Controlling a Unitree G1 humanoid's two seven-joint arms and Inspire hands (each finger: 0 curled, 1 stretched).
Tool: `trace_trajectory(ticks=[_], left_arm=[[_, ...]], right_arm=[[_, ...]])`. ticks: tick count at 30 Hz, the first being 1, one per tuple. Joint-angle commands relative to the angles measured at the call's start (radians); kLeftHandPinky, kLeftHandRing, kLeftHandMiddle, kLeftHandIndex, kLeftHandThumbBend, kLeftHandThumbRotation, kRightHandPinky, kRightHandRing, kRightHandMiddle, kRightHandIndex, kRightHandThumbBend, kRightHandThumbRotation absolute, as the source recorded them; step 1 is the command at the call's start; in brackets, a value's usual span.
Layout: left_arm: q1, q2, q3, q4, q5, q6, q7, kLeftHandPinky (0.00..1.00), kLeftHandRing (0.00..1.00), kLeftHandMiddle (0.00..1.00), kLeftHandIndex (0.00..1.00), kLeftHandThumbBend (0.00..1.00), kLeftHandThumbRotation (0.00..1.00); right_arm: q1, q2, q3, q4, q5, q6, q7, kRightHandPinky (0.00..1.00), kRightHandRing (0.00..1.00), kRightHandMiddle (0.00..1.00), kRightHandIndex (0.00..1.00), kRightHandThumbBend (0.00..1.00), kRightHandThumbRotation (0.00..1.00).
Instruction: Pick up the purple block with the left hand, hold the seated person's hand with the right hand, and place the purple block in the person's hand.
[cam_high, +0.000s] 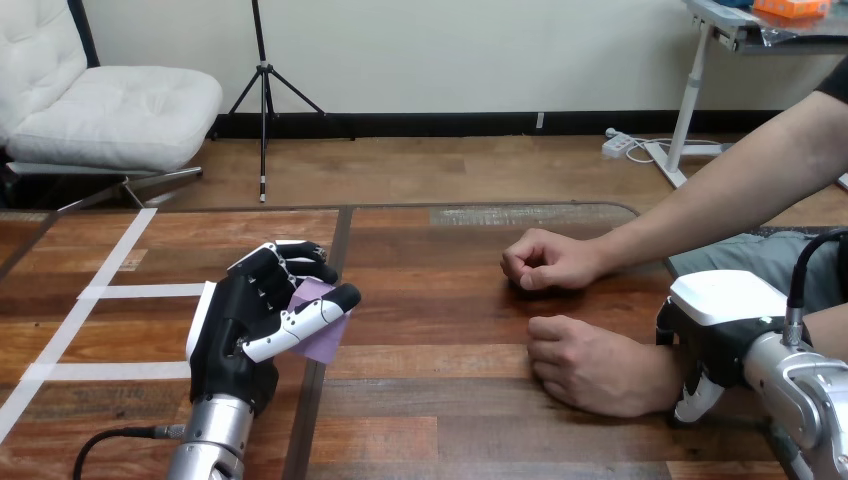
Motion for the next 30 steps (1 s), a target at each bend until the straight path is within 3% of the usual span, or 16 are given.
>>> trace_trajectory(ticks=[1, 3, 4, 6, 16, 30], left_arm=[[-0.039, 0.009, 0.003, -0.032, 0.002, -0.005, 0.006, 0.35, 0.39, 0.46, 0.48, 0.95, 0.08], [-0.039, 0.009, 0.003, -0.032, 0.003, -0.005, 0.007, 0.35, 0.39, 0.46, 0.48, 0.95, 0.08], [-0.039, 0.008, 0.003, -0.032, 0.003, -0.004, 0.007, 0.34, 0.38, 0.46, 0.48, 0.95, 0.08], [-0.04, 0.008, 0.002, -0.032, 0.002, -0.003, 0.007, 0.34, 0.38, 0.46, 0.48, 0.95, 0.08], [-0.046, -0.006, -0.004, -0.042, -0.003, 0.017, 0.005, 0.33, 0.37, 0.46, 0.48, 0.96, 0.08], [-0.068, -0.028, -0.015, -0.045, -0.005, 0.027, -0.02, 0.34, 0.39, 0.47, 0.49, 0.95, 0.08]], right_arm=[[-0.017, -0.021, -0.017, -0.013, 0.021, -0.026, -0.054, 0.38, 0.47, 0.52, 0.53, 0.73, 0.0], [-0.014, -0.021, -0.023, -0.013, 0.031, -0.033, -0.067, 0.38, 0.47, 0.52, 0.52, 0.73, 0.0], [-0.084, -0.003, -0.005, 0.153, 0.037, -0.082, -0.136, 0.38, 0.46, 0.52, 0.52, 0.74, 0.0], [-0.173, 0.019, 0.019, 0.363, 0.043, -0.143, -0.221, 0.35, 0.44, 0.49, 0.49, 0.72, 0.0], [-0.073, -0.022, -0.035, 0.087, 0.086, -0.097, -0.131, 0.25, 0.36, 0.43, 0.44, 0.76, 0.0], [-0.017, -0.037, -0.072, -0.112, 0.092, -0.029, -0.067, 0.32, 0.41, 0.48, 0.49, 0.79, 0.0]])
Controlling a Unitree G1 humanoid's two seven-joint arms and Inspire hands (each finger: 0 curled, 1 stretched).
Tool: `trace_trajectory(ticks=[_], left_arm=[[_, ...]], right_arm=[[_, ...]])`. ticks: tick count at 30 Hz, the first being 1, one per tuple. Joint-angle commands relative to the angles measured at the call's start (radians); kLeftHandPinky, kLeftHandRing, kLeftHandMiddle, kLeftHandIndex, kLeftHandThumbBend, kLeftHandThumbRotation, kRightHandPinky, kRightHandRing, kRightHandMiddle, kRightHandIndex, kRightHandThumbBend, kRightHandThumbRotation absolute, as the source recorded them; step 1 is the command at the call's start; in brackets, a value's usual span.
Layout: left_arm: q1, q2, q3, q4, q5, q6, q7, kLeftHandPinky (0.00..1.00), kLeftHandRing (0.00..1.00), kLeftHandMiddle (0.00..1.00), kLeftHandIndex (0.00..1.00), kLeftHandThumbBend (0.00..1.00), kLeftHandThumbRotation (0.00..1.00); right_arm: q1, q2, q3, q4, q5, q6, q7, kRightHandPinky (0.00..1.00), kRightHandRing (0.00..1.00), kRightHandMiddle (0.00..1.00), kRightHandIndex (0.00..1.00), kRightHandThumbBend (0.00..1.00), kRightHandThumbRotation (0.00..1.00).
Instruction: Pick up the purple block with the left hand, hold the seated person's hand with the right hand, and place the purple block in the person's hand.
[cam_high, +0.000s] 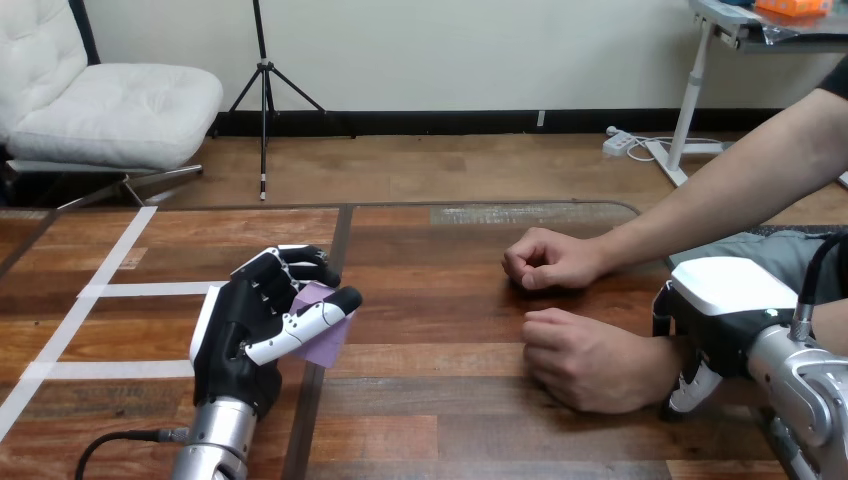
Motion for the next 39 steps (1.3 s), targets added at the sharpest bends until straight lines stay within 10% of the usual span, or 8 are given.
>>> trace_trajectory(ticks=[1, 39], left_arm=[[-0.073, -0.021, -0.012, -0.045, -0.002, -0.002, -0.015, 0.35, 0.39, 0.48, 0.49, 0.96, 0.08], [-0.111, -0.067, -0.05, -0.044, 0.021, 0.006, -0.003, 0.36, 0.4, 0.48, 0.49, 0.96, 0.09]], right_arm=[[-0.018, -0.027, -0.052, -0.119, 0.02, 0.014, -0.001, 0.32, 0.41, 0.48, 0.49, 0.8, 0.0], [-0.007, -0.038, -0.07, -0.287, 0.02, 0.039, 0.049, 0.26, 0.34, 0.43, 0.49, 0.8, 0.0]])
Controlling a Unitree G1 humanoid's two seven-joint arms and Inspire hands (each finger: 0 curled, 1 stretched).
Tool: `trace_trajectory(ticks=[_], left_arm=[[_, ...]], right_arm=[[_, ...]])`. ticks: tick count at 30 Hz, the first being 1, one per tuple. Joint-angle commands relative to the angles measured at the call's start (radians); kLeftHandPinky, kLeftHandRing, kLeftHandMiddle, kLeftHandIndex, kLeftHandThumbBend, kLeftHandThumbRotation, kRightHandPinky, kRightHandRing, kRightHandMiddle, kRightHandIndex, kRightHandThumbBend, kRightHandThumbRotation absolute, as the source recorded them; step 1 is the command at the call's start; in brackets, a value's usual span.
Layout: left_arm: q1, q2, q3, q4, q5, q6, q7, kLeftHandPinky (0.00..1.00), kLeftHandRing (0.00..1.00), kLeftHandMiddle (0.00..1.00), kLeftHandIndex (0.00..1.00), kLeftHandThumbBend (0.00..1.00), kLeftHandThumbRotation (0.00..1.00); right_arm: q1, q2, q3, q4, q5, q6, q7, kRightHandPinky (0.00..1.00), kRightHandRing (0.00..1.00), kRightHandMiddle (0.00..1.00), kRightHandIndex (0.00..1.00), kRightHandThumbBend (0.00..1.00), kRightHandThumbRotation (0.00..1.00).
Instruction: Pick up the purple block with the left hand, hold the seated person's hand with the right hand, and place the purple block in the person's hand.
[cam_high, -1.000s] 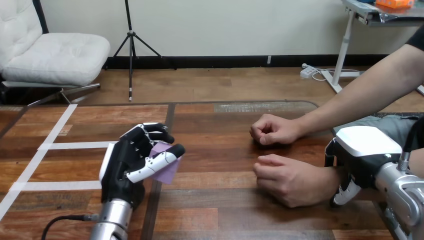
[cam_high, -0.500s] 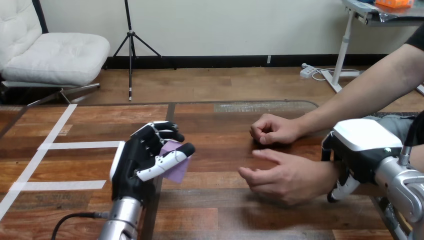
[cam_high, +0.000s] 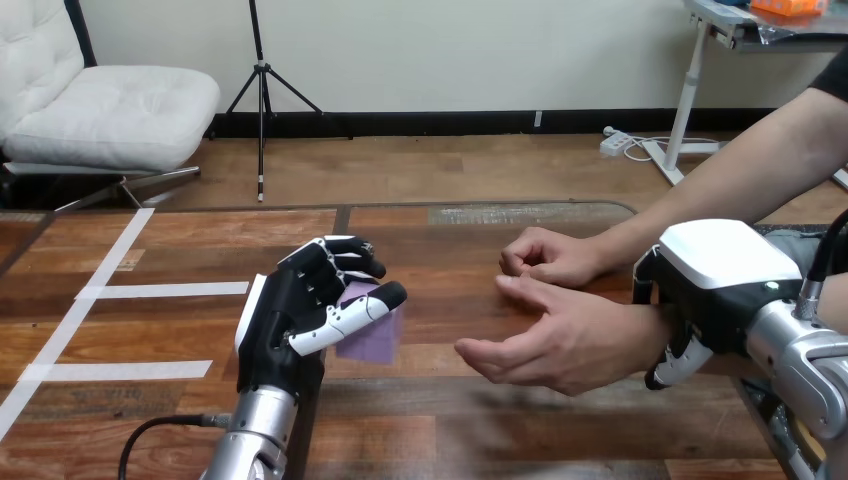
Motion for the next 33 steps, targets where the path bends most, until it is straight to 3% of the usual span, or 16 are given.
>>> trace_trajectory(ticks=[1, 20, 33], left_arm=[[-0.082, -0.002, -0.01, -0.04, 0.01, 0.001, 0.002, 0.36, 0.4, 0.48, 0.49, 0.96, 0.09], [-0.101, -0.006, -0.013, -0.021, 0.024, 0.002, -0.007, 0.36, 0.4, 0.48, 0.49, 0.95, 0.08], [-0.105, -0.015, -0.016, -0.034, 0.024, 0.031, -0.003, 0.35, 0.4, 0.48, 0.49, 0.96, 0.08]], right_arm=[[-0.045, -0.012, -0.035, -0.06, 0.0, 0.006, 0.0, 0.26, 0.34, 0.43, 0.49, 0.8, 0.0], [-0.048, -0.006, -0.034, -0.097, -0.013, -0.01, -0.014, 0.24, 0.32, 0.39, 0.47, 0.85, 0.0], [-0.055, 0.009, -0.033, -0.128, -0.016, 0.023, 0.021, 0.25, 0.32, 0.4, 0.47, 0.84, 0.0]])
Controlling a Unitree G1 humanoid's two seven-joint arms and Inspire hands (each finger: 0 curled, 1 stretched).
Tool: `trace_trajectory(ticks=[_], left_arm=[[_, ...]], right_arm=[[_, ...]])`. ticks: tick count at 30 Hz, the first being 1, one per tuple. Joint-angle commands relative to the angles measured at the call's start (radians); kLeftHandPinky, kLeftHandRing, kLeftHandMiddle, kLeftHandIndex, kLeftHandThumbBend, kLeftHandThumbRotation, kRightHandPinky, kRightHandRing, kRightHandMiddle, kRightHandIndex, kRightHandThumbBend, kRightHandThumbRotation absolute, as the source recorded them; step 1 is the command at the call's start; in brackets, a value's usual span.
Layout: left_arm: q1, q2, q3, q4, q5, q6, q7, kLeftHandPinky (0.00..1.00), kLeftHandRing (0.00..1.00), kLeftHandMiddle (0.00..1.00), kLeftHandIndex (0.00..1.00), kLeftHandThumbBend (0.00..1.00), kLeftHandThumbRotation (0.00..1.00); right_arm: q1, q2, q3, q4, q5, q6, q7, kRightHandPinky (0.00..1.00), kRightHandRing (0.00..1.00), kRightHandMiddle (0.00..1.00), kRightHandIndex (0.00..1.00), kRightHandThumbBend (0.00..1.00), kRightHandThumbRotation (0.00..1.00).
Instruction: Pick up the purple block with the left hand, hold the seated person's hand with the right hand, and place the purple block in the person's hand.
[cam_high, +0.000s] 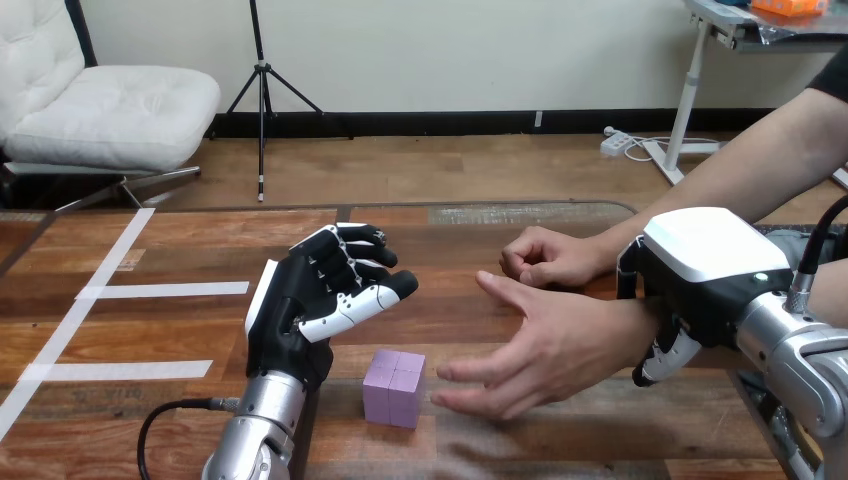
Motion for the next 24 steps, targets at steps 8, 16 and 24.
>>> trace_trajectory(ticks=[8, 16, 24], left_arm=[[-0.071, -0.01, -0.017, -0.039, 0.011, 0.005, -0.007, 0.36, 0.4, 0.48, 0.49, 0.95, 0.08], [-0.07, -0.011, -0.016, -0.036, 0.01, 0.002, -0.016, 0.36, 0.4, 0.48, 0.5, 0.95, 0.08], [-0.068, -0.009, -0.015, -0.036, 0.009, 0.0, -0.025, 0.36, 0.4, 0.48, 0.5, 0.95, 0.09]], right_arm=[[-0.055, 0.008, -0.031, -0.08, -0.01, 0.03, 0.01, 0.27, 0.34, 0.42, 0.48, 0.83, 0.0], [-0.051, 0.005, -0.031, -0.072, -0.005, 0.02, 0.0, 0.26, 0.34, 0.41, 0.48, 0.83, 0.0], [-0.046, 0.003, -0.033, -0.073, -0.003, 0.013, -0.006, 0.27, 0.34, 0.41, 0.48, 0.83, 0.0]])
